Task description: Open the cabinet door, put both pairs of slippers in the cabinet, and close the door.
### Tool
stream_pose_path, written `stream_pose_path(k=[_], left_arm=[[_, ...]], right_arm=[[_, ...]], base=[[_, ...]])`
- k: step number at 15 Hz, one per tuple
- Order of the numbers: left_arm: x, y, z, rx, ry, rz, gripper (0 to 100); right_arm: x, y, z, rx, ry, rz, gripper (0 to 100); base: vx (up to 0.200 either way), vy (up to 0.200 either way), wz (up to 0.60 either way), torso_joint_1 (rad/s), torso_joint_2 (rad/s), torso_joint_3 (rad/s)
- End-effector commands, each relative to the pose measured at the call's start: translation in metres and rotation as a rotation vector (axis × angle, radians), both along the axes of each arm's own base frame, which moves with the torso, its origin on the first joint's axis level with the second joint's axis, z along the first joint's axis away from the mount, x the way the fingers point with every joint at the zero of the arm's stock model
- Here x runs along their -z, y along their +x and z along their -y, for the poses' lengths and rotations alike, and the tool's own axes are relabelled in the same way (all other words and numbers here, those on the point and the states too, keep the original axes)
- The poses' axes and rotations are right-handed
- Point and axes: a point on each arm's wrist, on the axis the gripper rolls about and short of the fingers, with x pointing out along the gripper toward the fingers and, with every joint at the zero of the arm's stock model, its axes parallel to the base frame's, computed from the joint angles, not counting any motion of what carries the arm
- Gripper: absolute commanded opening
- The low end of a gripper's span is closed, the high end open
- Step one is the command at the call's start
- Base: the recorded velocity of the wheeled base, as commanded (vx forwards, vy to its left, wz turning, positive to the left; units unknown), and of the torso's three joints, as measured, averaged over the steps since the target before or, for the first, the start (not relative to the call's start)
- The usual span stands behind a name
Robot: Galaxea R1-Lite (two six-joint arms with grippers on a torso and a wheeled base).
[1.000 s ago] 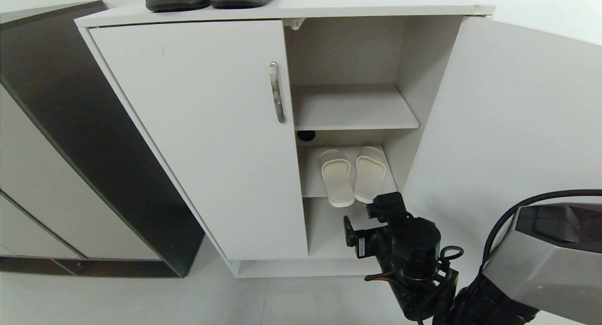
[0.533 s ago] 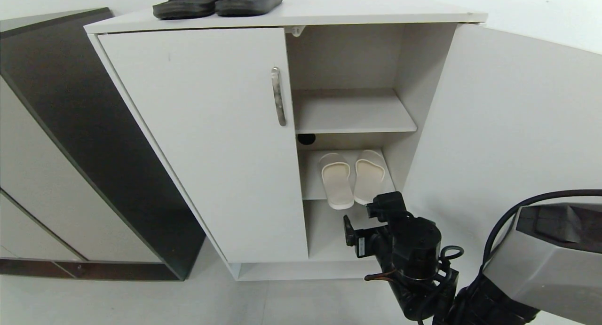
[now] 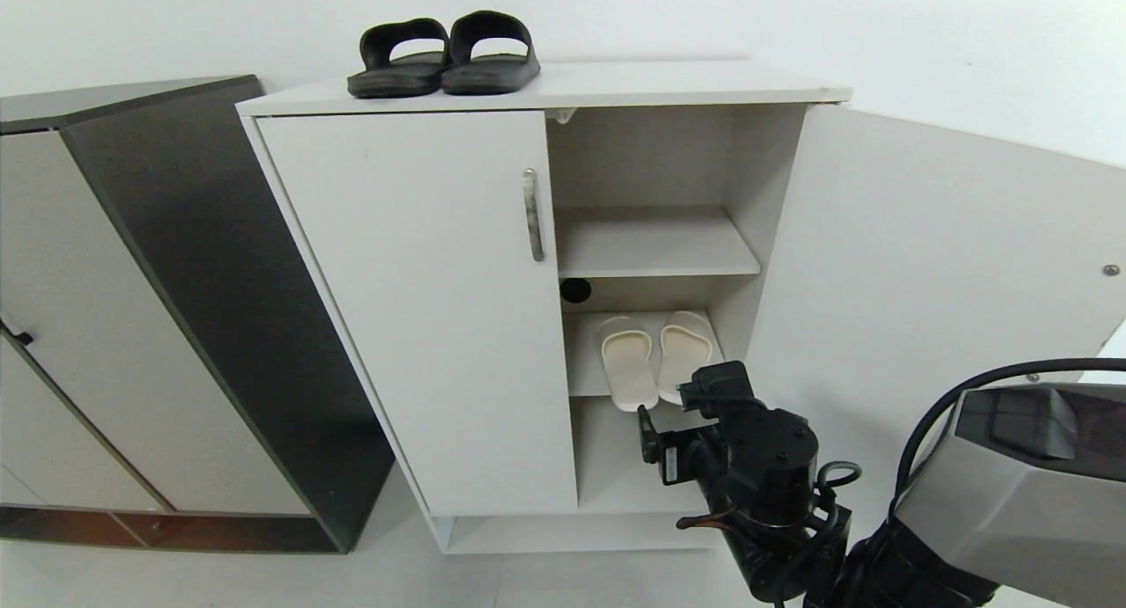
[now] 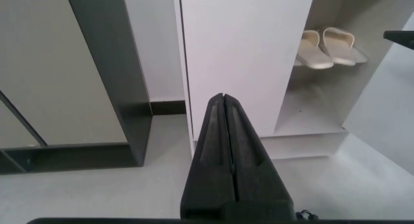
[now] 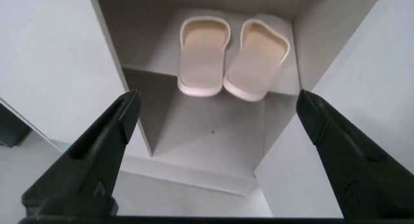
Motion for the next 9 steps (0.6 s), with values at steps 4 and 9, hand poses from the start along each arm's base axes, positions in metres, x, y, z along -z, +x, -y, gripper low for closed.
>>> stream_pose_path(k=[4,9], left_arm=[[-0.0001,0.0001,0.0,-0.002,0.001,-0.001,0],[-0.0001,0.0001,0.0,-0.002,0.001,-0.001,0]], right_arm=[[0.0015,-0.001,0.0006,-0.001,-0.005,-0.005,100],[0.0038,-0.0023,0.0025,-0.011,-0.013,-0.013,100]], base=[[0.0,0.0,0.0,-0.001,0.0,0.185],[0.0,0.0,0.0,0.001,0.0,0.015]])
